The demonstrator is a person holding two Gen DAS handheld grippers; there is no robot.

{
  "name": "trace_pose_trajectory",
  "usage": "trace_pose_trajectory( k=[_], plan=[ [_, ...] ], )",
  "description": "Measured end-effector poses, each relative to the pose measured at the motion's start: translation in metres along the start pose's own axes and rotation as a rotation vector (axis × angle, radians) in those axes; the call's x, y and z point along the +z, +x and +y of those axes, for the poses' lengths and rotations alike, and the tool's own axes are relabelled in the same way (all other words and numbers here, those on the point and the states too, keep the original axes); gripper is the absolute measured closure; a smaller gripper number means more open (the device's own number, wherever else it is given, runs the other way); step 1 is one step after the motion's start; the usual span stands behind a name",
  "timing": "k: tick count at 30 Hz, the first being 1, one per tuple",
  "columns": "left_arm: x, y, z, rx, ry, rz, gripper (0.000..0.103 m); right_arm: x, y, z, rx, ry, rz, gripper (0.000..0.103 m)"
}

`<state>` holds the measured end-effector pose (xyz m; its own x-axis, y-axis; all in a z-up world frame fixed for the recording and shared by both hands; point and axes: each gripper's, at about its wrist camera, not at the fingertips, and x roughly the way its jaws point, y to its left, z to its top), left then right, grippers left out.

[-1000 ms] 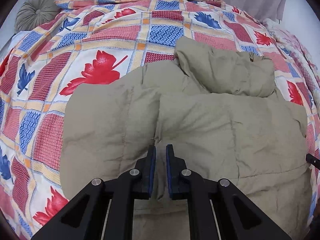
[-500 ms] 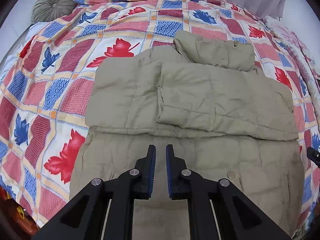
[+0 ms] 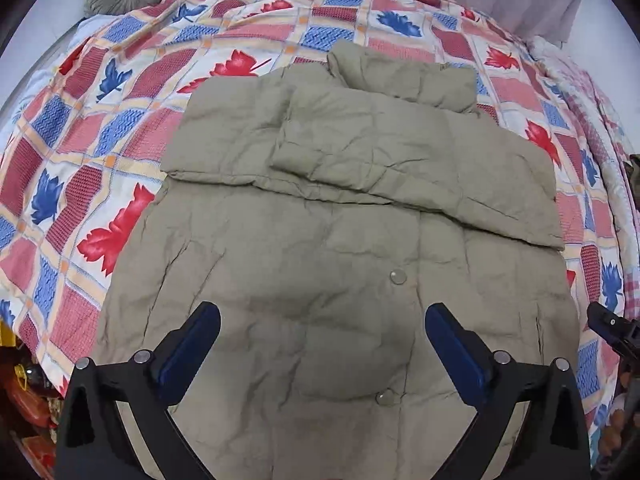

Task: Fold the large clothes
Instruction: 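Release the jacket and flatten the folded side with both tools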

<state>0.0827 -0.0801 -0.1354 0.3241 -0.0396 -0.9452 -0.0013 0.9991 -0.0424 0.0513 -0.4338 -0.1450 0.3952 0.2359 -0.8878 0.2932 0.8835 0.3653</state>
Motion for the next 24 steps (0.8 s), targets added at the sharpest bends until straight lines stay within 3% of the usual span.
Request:
trace_pose_trajectory(
  k=[4,11,14,24],
  plan=[
    [-0.005,0.001,-0.003,0.055,0.005,-0.004,0.001,-0.006,0.002,0.001,0.006,0.003,0.016,0.043],
    [-0.008,-0.003,0.014,0.038,-0.042,0.011,0.001,-0.011,0.009,0.012,0.015,-0.007,0.035,0.042],
    [-0.010,-0.003,0.016,0.046,-0.045,-0.005,0.001,-0.010,0.009,0.019,0.031,-0.023,0.026,0.029],
    [-0.015,0.000,0.034,0.041,-0.108,0.014,0.001,-0.011,0.017,0.028,0.051,-0.027,0.041,0.029]
  ],
)
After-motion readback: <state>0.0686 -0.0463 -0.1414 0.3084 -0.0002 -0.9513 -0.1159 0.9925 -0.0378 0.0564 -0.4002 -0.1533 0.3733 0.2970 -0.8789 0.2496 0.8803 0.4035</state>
